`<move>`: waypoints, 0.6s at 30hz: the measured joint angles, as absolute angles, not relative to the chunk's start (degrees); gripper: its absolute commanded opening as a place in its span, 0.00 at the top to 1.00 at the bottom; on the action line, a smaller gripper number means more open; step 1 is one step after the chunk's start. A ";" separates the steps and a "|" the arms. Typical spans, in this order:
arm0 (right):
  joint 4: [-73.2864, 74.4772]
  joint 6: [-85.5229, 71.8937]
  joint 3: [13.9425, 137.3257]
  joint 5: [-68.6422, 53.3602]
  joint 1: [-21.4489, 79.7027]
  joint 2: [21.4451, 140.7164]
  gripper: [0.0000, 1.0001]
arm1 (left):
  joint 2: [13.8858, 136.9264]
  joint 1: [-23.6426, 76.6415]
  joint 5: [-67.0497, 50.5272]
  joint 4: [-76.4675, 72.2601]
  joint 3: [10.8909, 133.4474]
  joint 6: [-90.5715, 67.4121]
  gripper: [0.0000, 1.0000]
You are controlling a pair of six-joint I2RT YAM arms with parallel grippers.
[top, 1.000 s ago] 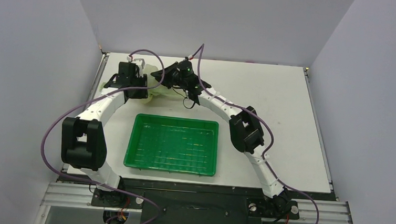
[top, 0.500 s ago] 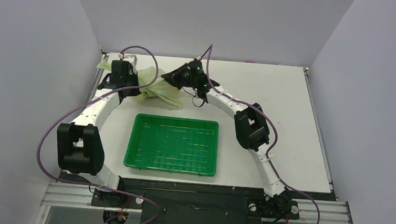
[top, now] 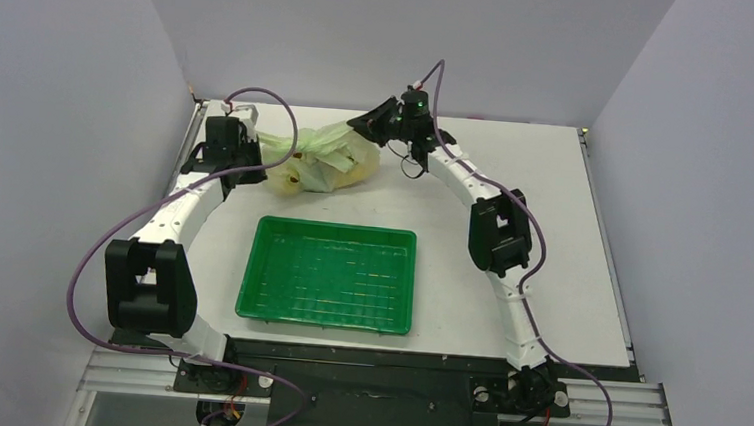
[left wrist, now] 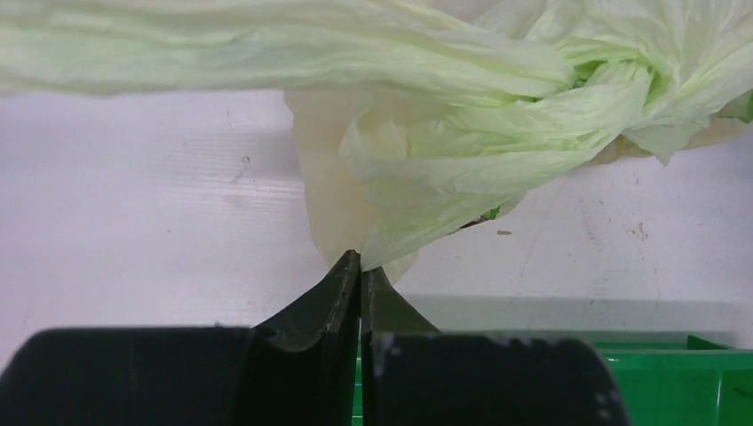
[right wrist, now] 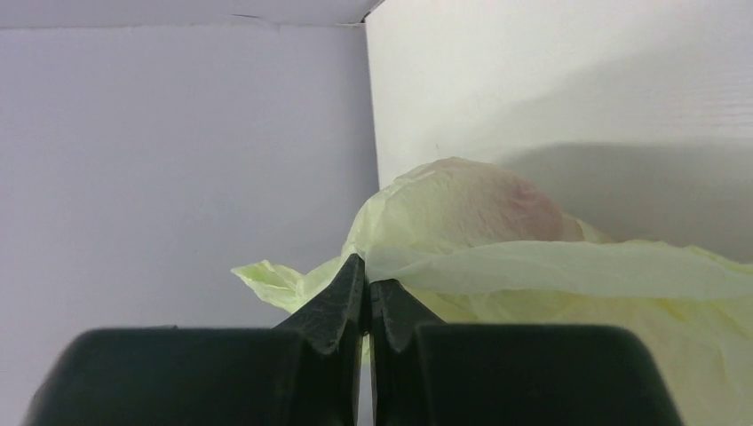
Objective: Take the fake fruits out of the plastic bag
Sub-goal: Untie the plastic bag at the center of the board.
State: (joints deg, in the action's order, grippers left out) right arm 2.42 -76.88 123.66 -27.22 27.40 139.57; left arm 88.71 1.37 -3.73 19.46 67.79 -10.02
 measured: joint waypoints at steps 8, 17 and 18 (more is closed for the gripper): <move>8.73 -68.55 122.67 -27.22 25.82 139.09 0.66 | 88.71 1.15 -5.26 19.53 67.48 -9.89 1.00; 14.66 -61.91 112.68 -20.34 27.64 128.42 0.38 | 88.71 0.64 -6.52 19.62 67.46 -9.87 1.00; 15.00 -61.76 111.48 -18.85 28.47 126.45 0.37 | 88.68 0.64 -6.74 19.64 67.46 -9.87 1.00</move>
